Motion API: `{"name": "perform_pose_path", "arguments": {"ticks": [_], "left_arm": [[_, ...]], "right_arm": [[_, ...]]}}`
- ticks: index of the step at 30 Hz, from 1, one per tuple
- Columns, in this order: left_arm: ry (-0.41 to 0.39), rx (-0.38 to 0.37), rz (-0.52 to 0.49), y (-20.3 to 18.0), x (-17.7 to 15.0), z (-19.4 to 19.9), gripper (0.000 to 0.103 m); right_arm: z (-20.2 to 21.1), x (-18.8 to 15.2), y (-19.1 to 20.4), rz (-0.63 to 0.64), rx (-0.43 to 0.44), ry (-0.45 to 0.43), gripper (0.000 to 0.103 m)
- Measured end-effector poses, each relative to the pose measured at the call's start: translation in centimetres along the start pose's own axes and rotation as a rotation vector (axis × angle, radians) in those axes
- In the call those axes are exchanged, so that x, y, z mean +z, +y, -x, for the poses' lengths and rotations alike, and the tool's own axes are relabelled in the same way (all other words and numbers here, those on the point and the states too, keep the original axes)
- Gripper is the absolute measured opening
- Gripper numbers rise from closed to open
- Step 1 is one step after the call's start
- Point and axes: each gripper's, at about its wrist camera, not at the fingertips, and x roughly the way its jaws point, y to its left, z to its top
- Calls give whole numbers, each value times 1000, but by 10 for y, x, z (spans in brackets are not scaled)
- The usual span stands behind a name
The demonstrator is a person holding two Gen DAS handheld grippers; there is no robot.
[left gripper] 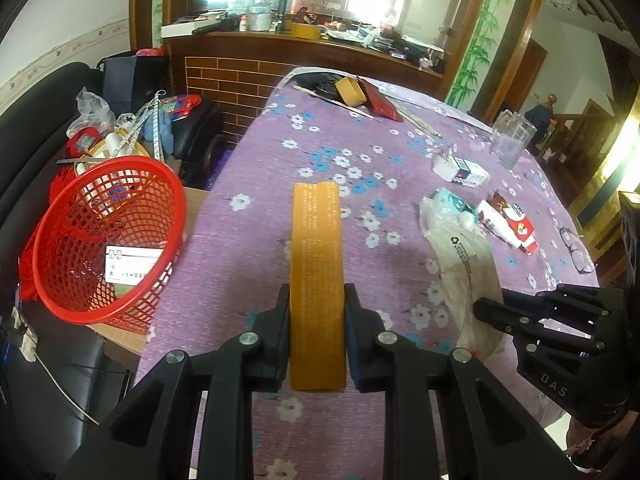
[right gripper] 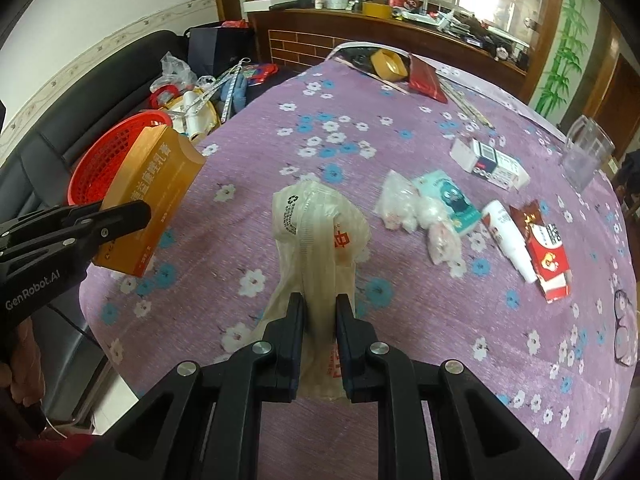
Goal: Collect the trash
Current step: 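Lower both tools over the red basket and open them to drop items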
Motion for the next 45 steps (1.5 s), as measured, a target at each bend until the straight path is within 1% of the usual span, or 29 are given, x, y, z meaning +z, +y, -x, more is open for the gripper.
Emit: {"name": "perform_pose_path", "arguments": {"ticks": [4,11,15,21,24,28,33,35,37,38,39,40,41,42,44,45], "left_arm": [[-11,11,20,13,3,5,22],[-51,51,82,51,14,24,22],[-75,89,136,85,20,36,22],[-82,136,210,134,25,43,22],[-79,165,235,156,28,41,22],[-71,181,257,176,33,35,22],[-60,190,259,191,40,26,22],[-62,183,266,196,43,25,22],[-69,191,277,201,46,24,22],[-71,188,283,204,47,24,24],[-74,180,290,206,48,25,29],[-76,179,301,208,49,27,33],[-80,185,309,210,49,28,42],[-88,190,316,209,48,31,45],[-94,194,314,208,46,35,45],[-91,199,309,206,45,36,45]], "right_arm": [[0,9,10,18,10,-12,17],[2,35,30,44,73,-36,17],[3,56,49,69,126,-45,17],[-2,91,94,124,230,-43,17],[-9,111,120,154,274,-41,17],[-25,134,151,182,314,-24,17],[-50,157,177,183,338,5,17],[-61,166,186,181,339,14,17],[-73,175,193,175,336,25,20],[-78,180,196,168,341,29,20],[-83,184,199,165,356,30,22],[-84,186,199,164,359,27,28],[-84,187,199,158,352,21,30],[-84,188,198,151,353,16,30],[-77,186,194,143,373,2,31],[-74,184,192,144,368,-5,33]]}}
